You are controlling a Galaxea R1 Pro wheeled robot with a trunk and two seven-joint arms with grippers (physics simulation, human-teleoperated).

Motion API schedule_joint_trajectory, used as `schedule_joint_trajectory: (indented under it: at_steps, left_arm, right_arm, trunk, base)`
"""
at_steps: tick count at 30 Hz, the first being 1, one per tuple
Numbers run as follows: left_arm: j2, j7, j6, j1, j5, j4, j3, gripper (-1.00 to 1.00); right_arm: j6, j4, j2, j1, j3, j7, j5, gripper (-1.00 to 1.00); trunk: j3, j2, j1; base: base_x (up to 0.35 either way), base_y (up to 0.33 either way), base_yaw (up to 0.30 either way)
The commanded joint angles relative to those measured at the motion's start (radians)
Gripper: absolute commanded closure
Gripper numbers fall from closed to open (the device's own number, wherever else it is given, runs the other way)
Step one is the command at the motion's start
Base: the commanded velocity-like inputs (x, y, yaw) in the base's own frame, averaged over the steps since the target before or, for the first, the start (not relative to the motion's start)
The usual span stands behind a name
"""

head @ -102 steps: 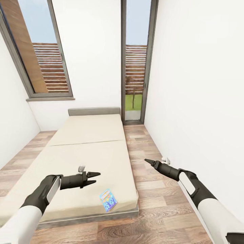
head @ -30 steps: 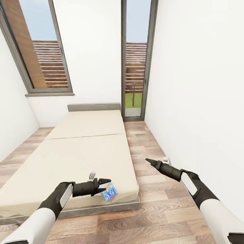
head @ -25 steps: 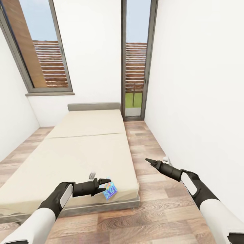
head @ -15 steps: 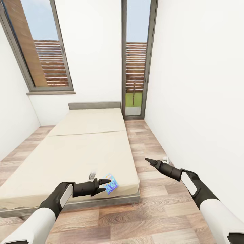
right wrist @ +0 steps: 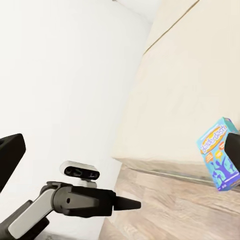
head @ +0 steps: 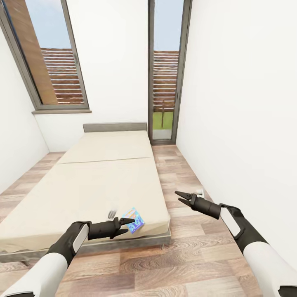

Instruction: Put all the toys in the child's room - the three board games (two on the bed and one on the table), the two jigsaw puzzles on the table, and the tennis ball on the table - inside the toy box on the table in the child's room.

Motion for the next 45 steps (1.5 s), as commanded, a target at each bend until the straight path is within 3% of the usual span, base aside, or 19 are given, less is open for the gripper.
schedule_joint_trajectory:
  at_steps: [1,7,17,21,27,31,37,45]
  left_arm:
    - [0.000,0.003,0.002,-0.001,0.000,0.000,0.002,-1.00]
    - [-0.002,0.048,-0.008,-0.001,0.001,0.001,0.002,-1.00]
    - [-0.003,0.063,-0.019,-0.001,0.002,0.001,0.003,-1.00]
    - [-0.006,0.065,-0.021,-0.001,0.002,0.001,0.003,-1.00]
    - [-0.012,0.079,-0.022,-0.001,0.002,0.001,0.002,-1.00]
    - [-0.013,0.088,-0.023,-0.001,0.002,0.001,0.002,-1.00]
    - [-0.014,0.093,-0.023,-0.001,0.003,0.001,0.002,-1.00]
    - [-0.008,0.088,-0.023,-0.001,0.007,0.001,0.003,-1.00]
  right_arm:
    - [0.008,-0.004,-0.001,0.005,0.002,0.021,-0.006,-1.00]
    - [0.011,-0.015,0.000,0.016,0.002,0.052,-0.007,-1.00]
    - [0.012,-0.027,-0.001,0.020,0.002,0.069,-0.007,-1.00]
    - [0.019,-0.095,-0.001,0.038,0.002,0.105,-0.008,-1.00]
    - [0.053,-0.362,-0.001,0.160,-0.003,0.178,-0.007,-1.00]
    - [0.085,-0.463,0.001,0.205,-0.021,0.187,-0.006,-1.00]
    - [0.105,-0.521,0.004,0.234,-0.050,0.188,0.000,-1.00]
    - [0.104,-0.526,0.010,0.240,-0.057,0.144,0.002,-1.00]
  trunk:
    - [-0.004,-0.008,0.004]
    - [-0.023,-0.050,0.027]
    - [-0.054,-0.120,0.065]
    - [-0.067,-0.148,0.081]
    - [-0.086,-0.190,0.104]
    - [-0.098,-0.218,0.119]
    - [-0.117,-0.260,0.142]
    - [-0.142,-0.316,0.173]
  base:
    - [0.000,0.000,0.000]
    - [0.000,0.000,0.000]
    - [0.000,0.000,0.000]
    - [0.000,0.000,0.000]
    - [0.000,0.000,0.000]
    - [0.000,0.000,0.000]
    - [0.000,0.000,0.000]
    - [0.000,0.000,0.000]
